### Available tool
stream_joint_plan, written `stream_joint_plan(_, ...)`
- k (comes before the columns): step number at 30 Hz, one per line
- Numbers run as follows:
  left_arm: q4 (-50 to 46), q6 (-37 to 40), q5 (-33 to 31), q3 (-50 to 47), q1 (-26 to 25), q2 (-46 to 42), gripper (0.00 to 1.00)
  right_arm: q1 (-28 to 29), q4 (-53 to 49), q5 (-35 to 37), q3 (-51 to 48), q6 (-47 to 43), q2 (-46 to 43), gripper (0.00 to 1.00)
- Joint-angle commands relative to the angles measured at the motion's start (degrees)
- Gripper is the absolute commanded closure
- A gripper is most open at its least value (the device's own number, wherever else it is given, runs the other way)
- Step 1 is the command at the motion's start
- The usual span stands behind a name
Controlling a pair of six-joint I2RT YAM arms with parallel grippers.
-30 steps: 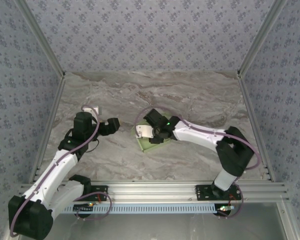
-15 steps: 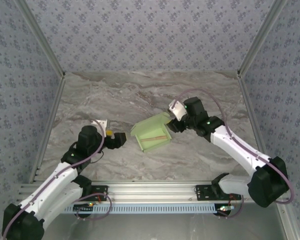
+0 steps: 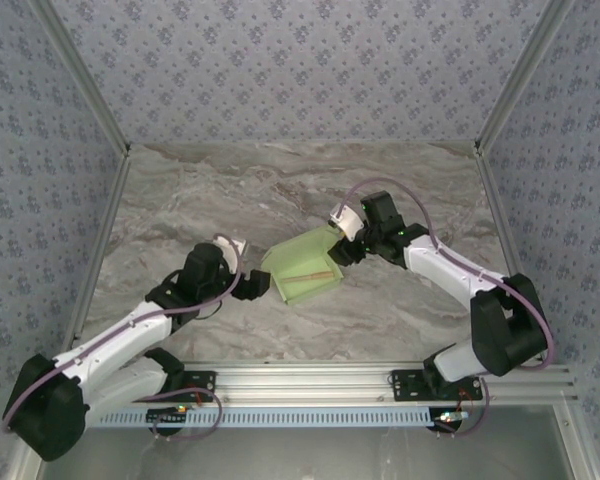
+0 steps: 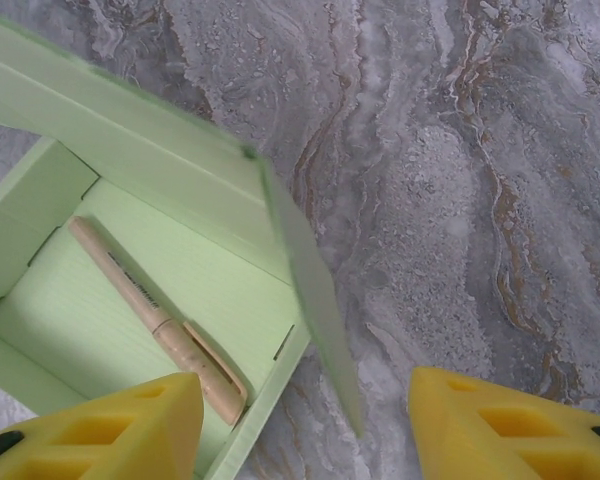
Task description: Fold the paper box
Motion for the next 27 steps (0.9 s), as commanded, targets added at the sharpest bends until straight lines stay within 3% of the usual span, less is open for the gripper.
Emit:
stream_joint_plan(1,2.65,3.11,-0.78,3.73,-0.78,2.95,0.17,-0.42,2.49,-0.39,2.39,-2.31,1.59,0.43)
stream_joint_plan(6,3.21,4.58,-1.29,5.75,-1.14,7.04,0.3,-0.57,3.75,-0.25,2.62,-3.49,3.53,0.47)
stream_joint_plan(16,4.74,6.09,-0.88,8.12,-1.61,11.58,0.5,-0.65,4.06,-0.81,3.37,-3.85,5.19,0.69)
stream_joint_plan(27,5.19,6.26,-3.83,9.66,-2.07,14.14,0.71,0.65,4.27,1.66,3.28,-1.74,4.96,0.82)
